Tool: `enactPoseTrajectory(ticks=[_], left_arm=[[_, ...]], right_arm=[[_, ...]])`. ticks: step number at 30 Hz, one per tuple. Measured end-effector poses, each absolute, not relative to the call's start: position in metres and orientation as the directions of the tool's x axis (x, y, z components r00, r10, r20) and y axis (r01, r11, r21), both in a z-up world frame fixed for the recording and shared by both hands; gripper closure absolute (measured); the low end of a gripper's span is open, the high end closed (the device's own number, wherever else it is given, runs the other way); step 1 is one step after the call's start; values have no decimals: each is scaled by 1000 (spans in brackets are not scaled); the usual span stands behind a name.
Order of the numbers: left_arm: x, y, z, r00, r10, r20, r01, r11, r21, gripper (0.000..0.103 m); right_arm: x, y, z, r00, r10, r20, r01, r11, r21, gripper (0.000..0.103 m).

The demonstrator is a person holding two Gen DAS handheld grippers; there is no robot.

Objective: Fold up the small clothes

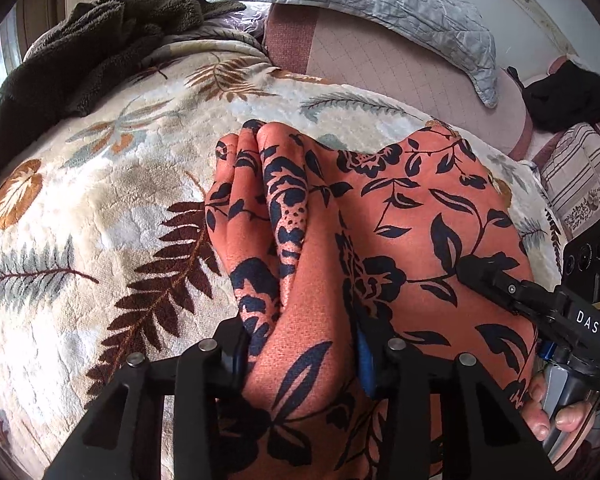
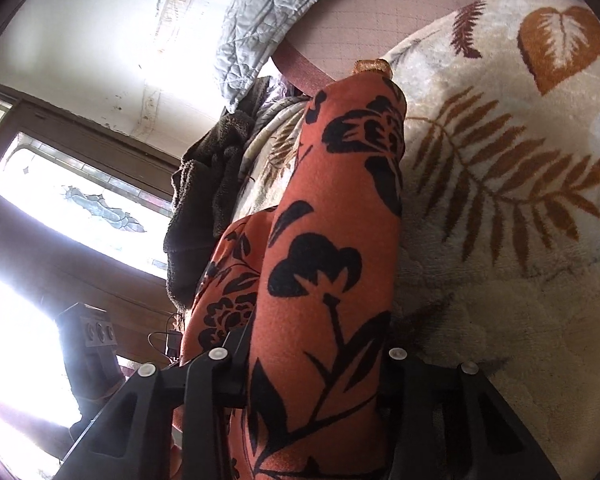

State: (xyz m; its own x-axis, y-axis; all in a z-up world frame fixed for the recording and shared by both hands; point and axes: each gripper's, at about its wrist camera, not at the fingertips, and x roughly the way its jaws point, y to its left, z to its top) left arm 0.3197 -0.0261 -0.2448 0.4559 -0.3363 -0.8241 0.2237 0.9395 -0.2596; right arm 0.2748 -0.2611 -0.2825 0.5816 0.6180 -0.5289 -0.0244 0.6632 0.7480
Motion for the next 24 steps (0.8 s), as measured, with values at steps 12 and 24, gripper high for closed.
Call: enactPoseTrajectory(ticks=[12,24], left_arm=[[276,-71,-209,520,-330,-788,289,936,-201,60],[266,-117,-224,488,-296,-821,307,939,-156,60]], right_arm=[[238,-312,-251,626,607,-489,-75,671,738,62],[223,-357,-267,622,578,-528,-1,675,738,63]])
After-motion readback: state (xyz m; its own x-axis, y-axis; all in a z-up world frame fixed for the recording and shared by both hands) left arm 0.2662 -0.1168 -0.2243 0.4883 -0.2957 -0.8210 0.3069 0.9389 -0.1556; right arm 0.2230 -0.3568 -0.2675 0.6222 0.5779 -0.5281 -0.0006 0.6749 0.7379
